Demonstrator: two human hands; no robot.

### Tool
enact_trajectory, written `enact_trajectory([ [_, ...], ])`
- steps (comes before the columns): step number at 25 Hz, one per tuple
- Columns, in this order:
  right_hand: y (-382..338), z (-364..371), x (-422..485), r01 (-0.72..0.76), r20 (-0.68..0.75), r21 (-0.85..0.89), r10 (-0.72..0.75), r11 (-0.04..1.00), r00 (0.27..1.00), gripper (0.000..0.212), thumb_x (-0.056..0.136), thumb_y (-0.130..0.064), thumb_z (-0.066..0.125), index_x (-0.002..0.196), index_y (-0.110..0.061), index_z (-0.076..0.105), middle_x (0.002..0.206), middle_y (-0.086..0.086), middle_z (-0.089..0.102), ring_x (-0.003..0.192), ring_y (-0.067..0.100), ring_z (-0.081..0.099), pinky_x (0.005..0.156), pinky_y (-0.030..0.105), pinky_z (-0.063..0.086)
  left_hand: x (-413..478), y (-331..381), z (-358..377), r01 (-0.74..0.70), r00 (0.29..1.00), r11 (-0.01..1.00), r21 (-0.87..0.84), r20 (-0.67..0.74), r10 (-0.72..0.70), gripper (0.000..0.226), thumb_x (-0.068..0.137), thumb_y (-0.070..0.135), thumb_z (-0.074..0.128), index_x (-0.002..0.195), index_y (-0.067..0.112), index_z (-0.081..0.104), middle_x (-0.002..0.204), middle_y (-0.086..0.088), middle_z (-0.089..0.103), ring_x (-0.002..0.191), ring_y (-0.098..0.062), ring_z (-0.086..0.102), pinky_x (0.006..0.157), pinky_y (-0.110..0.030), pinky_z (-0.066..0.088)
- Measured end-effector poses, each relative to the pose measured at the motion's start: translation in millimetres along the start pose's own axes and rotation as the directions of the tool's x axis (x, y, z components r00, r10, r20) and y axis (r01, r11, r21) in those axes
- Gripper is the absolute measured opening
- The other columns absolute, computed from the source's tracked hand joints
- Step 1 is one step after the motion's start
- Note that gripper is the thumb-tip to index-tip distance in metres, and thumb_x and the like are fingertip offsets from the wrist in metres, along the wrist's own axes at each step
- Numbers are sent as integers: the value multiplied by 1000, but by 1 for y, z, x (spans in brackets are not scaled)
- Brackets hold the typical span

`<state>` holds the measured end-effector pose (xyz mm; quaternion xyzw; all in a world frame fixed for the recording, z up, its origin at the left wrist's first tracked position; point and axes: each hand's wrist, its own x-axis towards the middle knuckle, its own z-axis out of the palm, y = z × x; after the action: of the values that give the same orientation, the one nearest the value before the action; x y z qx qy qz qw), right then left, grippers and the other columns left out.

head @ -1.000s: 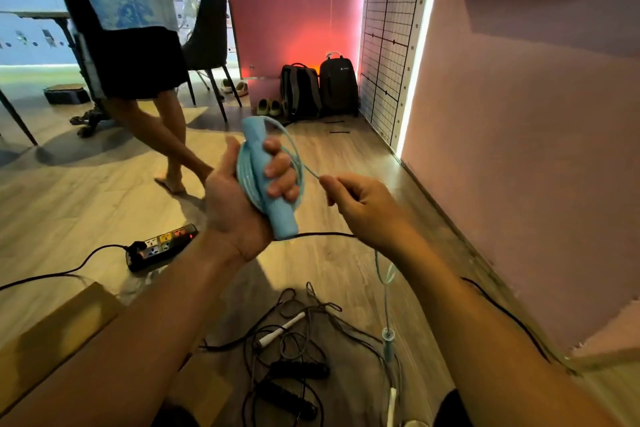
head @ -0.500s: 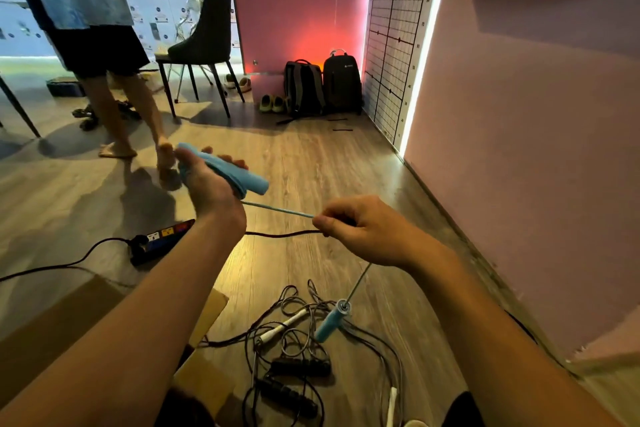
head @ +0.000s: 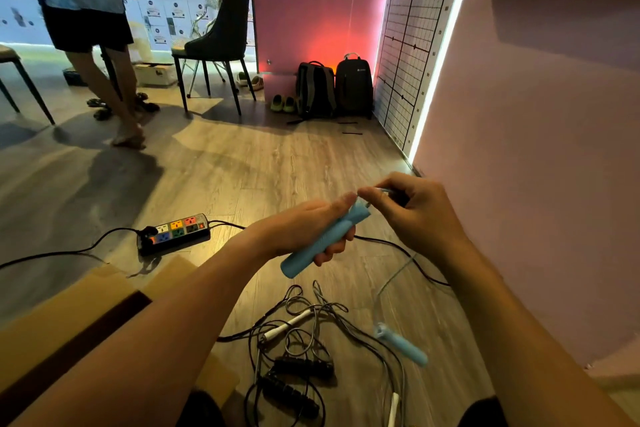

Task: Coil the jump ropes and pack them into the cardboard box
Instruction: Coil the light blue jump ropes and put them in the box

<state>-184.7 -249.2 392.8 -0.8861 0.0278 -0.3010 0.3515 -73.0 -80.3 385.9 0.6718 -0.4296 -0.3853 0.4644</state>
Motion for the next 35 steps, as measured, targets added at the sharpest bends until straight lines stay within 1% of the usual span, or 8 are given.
enact_trajectory([
  [6, 6, -4, 5, -87, -89, 50, 91, 995, 992, 69, 77, -74, 52, 69, -6, 63, 53, -1, 54, 49, 4, 47, 54, 36, 44, -16, 20, 11, -84, 990, 906, -415, 72, 125, 55, 95, 63, 30, 78, 16, 53, 58, 1, 44, 44, -11, 42, 49, -24, 42],
  [9, 5, -1, 5, -181, 2, 65, 181, 981, 984, 61, 86, -66, 47, 68, -9, 63, 48, -10, 49, 45, 1, 43, 55, 29, 40, -12, 28, 5, -306, 945, 568, -764, -169, 281, 54, 96, 62, 28, 79, 19, 54, 59, 4, 43, 44, -9, 43, 51, -24, 43],
  [14, 7, 12, -3, -263, 353, -76, 272, 962, 895, 47, 98, -57, 44, 74, -21, 64, 63, -2, 51, 57, 9, 46, 61, 31, 42, -3, 18, -13, -659, 751, 249, -709, -636, 178, 38, 104, 46, 33, 95, 14, 50, 78, -2, 52, 69, -15, 55, 76, -30, 50],
  [18, -6, 12, -5, -149, 457, -82, 171, 985, 873, 36, 97, -52, 51, 77, -27, 67, 65, -5, 56, 57, 7, 47, 60, 29, 43, 5, 6, -25, -766, 560, 337, -547, -826, -68, 33, 104, 45, 36, 107, 14, 47, 82, -3, 53, 70, -15, 60, 79, -33, 54],
  [21, -20, 10, -5, -19, 389, 42, 2, 999, 921, 27, 95, -44, 58, 75, -27, 66, 60, -8, 55, 54, 1, 48, 56, 20, 42, 7, -15, -38, -529, 456, 839, -128, -876, 154, 22, 106, 36, 38, 99, 18, 50, 80, 0, 54, 72, -13, 57, 77, -35, 52],
  [23, -24, 4, -5, -8, 285, 131, -30, 991, 958, 27, 95, -39, 58, 74, -24, 65, 57, -9, 51, 52, 1, 47, 53, 15, 40, 6, -30, -40, -237, 638, 936, 259, -685, 351, 27, 105, 34, 39, 99, 12, 53, 82, -3, 55, 71, -13, 55, 74, -39, 50],
  [27, -16, -4, -3, -73, 84, 187, 59, 980, 995, 32, 90, -46, 55, 76, -19, 66, 57, -8, 51, 52, 4, 47, 55, 18, 42, 2, -29, -21, -53, 965, 970, 236, -239, 111, 53, 100, 52, 32, 97, 7, 60, 78, -5, 58, 63, -12, 56, 65, -33, 51],
  [35, 7, 0, 5, -165, -143, 121, 182, 979, 973, 46, 86, -56, 57, 81, -11, 68, 59, -4, 55, 50, 3, 46, 49, 18, 40, -5, 10, 7, -99, 994, 992, -83, -64, 94, 63, 93, 61, 26, 83, 8, 56, 61, -3, 54, 48, -13, 50, 47, -25, 44],
])
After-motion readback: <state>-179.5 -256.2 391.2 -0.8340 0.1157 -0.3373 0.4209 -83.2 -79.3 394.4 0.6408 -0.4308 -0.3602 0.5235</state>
